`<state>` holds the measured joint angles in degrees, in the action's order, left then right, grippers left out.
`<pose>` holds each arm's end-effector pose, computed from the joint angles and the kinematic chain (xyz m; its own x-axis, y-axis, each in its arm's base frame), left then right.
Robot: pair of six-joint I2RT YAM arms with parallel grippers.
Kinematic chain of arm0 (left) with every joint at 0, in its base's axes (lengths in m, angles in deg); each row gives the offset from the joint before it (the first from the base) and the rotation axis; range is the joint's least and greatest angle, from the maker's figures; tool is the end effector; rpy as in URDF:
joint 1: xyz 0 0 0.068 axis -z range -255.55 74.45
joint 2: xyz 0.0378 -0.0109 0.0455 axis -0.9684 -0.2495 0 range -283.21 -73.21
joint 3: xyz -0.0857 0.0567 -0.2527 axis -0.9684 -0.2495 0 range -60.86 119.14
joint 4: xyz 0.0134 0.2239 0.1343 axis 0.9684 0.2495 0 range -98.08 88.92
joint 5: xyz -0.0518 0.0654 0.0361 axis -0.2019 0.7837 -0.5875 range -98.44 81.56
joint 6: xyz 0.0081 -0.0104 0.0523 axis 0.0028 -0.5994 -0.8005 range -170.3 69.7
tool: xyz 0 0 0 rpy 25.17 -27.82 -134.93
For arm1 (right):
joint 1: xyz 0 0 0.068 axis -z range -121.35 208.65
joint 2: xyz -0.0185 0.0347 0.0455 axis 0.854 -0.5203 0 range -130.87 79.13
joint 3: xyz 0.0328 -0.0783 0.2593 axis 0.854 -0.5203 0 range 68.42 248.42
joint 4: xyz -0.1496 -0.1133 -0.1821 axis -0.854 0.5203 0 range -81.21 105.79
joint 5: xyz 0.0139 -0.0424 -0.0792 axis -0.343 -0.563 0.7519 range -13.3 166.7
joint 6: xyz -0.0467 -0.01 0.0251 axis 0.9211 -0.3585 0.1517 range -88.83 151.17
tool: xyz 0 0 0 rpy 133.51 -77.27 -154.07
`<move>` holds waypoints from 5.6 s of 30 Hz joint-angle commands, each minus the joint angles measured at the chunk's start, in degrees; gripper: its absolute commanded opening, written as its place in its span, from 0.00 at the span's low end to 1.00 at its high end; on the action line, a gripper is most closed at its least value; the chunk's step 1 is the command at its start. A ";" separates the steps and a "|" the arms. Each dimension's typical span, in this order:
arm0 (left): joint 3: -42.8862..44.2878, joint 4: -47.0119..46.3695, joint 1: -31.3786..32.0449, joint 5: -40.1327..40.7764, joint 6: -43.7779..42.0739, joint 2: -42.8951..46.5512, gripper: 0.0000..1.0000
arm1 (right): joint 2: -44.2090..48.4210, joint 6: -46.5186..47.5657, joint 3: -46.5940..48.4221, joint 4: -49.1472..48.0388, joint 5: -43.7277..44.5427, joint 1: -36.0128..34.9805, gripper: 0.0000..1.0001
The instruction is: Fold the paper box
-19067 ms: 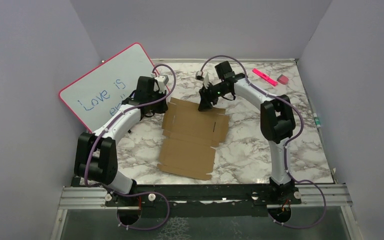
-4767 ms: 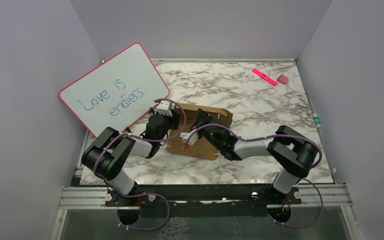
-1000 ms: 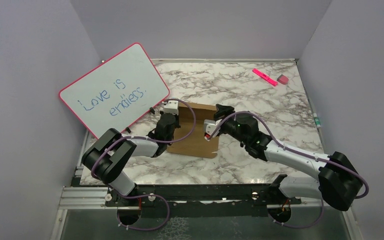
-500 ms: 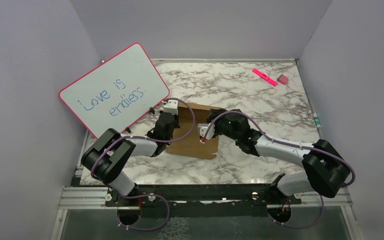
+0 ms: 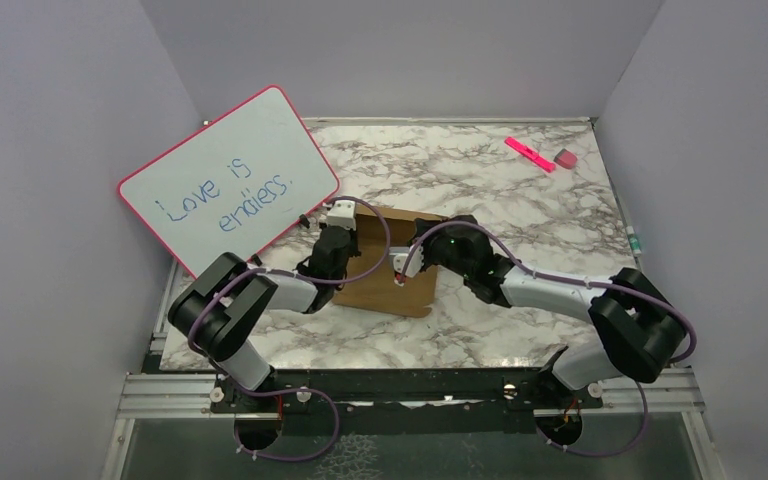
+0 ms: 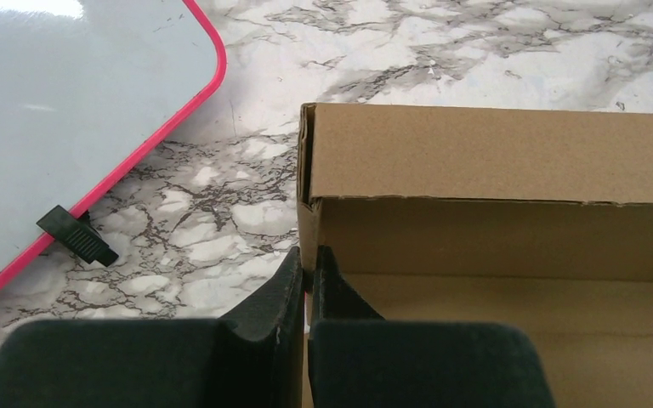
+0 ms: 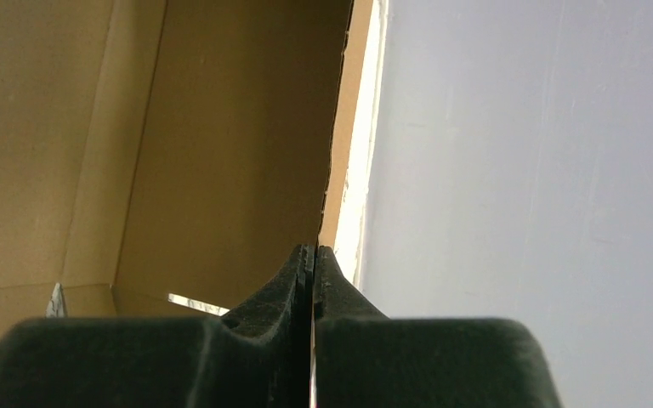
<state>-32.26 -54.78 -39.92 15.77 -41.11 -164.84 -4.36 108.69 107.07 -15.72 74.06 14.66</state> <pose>0.2477 -0.1595 0.1563 -0.2595 0.0068 -0.9657 0.1722 0.9843 -0.0394 0.2210 0.2157 0.2075 0.6537 -0.7246 -0.2182 -0.4007 -0.0868 -0.9121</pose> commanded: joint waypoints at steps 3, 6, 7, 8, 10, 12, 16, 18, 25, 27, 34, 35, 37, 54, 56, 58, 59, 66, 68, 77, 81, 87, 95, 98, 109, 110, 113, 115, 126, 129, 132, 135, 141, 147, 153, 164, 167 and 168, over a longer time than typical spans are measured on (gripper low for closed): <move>0.53 -0.64 -0.05 7.29 7.45 -4.55 0.00 | 2.36 -2.06 -0.73 1.42 -0.13 -1.34 0.01; 1.38 -0.72 0.72 11.97 10.64 -6.27 0.00 | 2.50 -4.38 0.49 4.78 -1.11 -1.62 0.01; 1.71 -0.77 1.20 14.00 11.56 -6.74 0.00 | 2.53 -5.18 1.04 5.76 -1.51 -1.69 0.01; 1.98 -0.82 1.72 16.09 12.31 -7.24 0.00 | 2.50 -5.71 1.26 6.44 -1.84 -1.71 0.01; 2.77 -0.85 2.73 20.07 13.34 -8.17 0.00 | 2.33 -6.22 1.53 7.47 -2.35 -1.71 0.01; 3.20 -0.86 3.64 23.99 14.54 -9.02 0.00 | 1.97 -6.73 2.33 9.51 -2.58 -1.73 0.01; 4.65 -0.61 4.64 29.11 16.24 -10.69 0.00 | 1.85 -8.32 2.89 10.25 -2.55 -1.77 0.01; 5.11 -0.59 4.79 29.83 16.69 -11.37 0.00 | 1.83 -9.07 2.95 9.90 -2.21 -1.77 0.01; 3.25 -0.91 4.70 22.66 16.05 -8.54 0.21 | -0.11 -10.77 5.13 9.47 -0.20 -1.72 0.01; 2.16 -1.02 4.55 20.52 14.85 -6.99 0.26 | -0.55 -10.81 5.44 8.69 0.35 -1.73 0.01; -2.42 -0.95 2.87 10.81 10.82 0.74 0.44 | -2.21 -10.02 4.74 4.66 1.49 -1.72 0.01; -3.32 -0.94 2.70 9.56 10.08 2.50 0.47 | -2.41 -9.94 4.59 4.14 1.45 -1.72 0.01; -5.82 -0.67 2.28 7.43 9.45 6.51 0.52 | -2.69 -9.81 4.22 3.07 1.67 -1.72 0.01; -9.44 3.25 -5.21 -8.49 14.04 11.88 0.68 | -4.98 -10.47 2.40 -3.74 -0.10 -1.71 0.03; -9.57 3.15 -5.83 -10.88 13.17 13.40 0.70 | -4.64 -10.63 1.90 -4.35 -0.09 -1.72 0.06; -10.18 3.27 -6.88 -13.22 13.30 15.87 0.71 | -3.79 -11.35 1.55 -4.95 -0.13 -1.72 0.12; -10.63 3.34 -7.50 -14.30 13.98 17.41 0.72 | -3.14 -11.80 1.37 -5.10 -0.29 -1.72 0.16; -7.60 12.50 -10.97 -17.45 18.94 25.37 0.77 | 3.19 -19.48 1.03 -3.77 -0.77 -1.72 0.40; -6.01 15.02 -11.77 -18.04 20.04 26.86 0.78 | 5.06 -23.65 1.25 -2.88 0.86 -1.72 0.44; 3.39 26.47 -15.39 -21.34 20.92 28.08 0.83 | 14.26 -46.04 2.50 5.58 4.09 -1.72 0.55; 7.01 29.29 -16.37 -23.74 20.64 25.48 0.84 | 16.02 -60.10 4.28 9.80 8.81 -1.71 0.58; 11.92 33.03 -17.38 -27.27 18.81 20.61 0.84 | 17.70 -87.64 9.54 24.10 17.20 -1.71 0.67; 16.27 34.69 -18.24 -30.04 18.61 14.84 0.82 | 18.44 -105.69 9.71 31.16 22.76 -1.72 0.59; 16.35 33.64 -18.19 -30.87 18.76 13.70 0.80 | 18.15 -108.85 7.68 28.07 21.95 -1.72 0.54; 17.78 32.49 -18.17 -34.57 19.14 10.08 0.67 | 14.19 -114.91 2.21 17.23 26.36 -1.63 0.43; 17.94 32.40 -18.18 -34.96 19.11 9.67 0.67 | 14.24 -115.11 1.63 15.53 26.40 -1.63 0.43; 18.21 32.37 -18.17 -35.67 19.43 8.78 0.64 | 13.93 -115.74 1.37 12.58 25.94 -1.43 0.43; 18.08 32.14 -18.19 -35.93 19.62 8.62 0.63 | 13.51 -116.50 1.44 11.80 25.58 -1.17 0.43; 17.16 31.31 -18.21 -37.04 20.53 9.19 0.60 | 9.11 -120.06 1.96 11.42 26.66 -0.13 0.41; 16.66 30.87 -18.23 -37.98 21.31 9.60 0.58 | 8.38 -120.56 1.50 9.93 25.22 -0.05 0.39; 15.50 30.44 -18.21 -38.69 22.25 10.64 0.56 | 7.55 -120.15 1.19 7.79 23.25 0.16 0.36; 13.84 30.43 -18.16 -38.93 22.98 12.43 0.55 | 6.56 -119.37 1.50 5.51 20.31 0.57 0.34; 10.21 33.69 -18.21 -35.97 23.61 18.86 0.54 | 4.01 -119.25 2.26 1.50 13.91 1.68 0.30; 9.31 38.98 -18.23 -28.97 23.08 24.71 0.56 | 2.37 -116.92 2.27 -2.22 9.87 2.60 0.33; 10.46 43.45 -18.18 -23.51 22.30 27.39 0.66 | 4.84 -108.33 0.65 -3.83 5.99 4.13 0.42; 12.28 47.84 -15.34 -25.30 19.83 31.37 0.72 | 15.50 -97.06 -7.69 -4.47 11.81 5.99 0.50; 13.22 48.74 -9.73 -21.79 18.36 31.45 0.72 | 15.67 -96.24 -9.14 -5.11 12.33 7.08 0.51; 13.48 49.02 -7.59 -20.21 18.06 31.51 0.72 | 15.29 -96.04 -9.32 -5.15 12.07 7.52 0.51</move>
<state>-21.39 -7.61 -54.36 -7.77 -20.26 -134.22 10.86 9.35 99.23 -18.48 84.16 20.91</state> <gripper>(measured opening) 0.721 0.506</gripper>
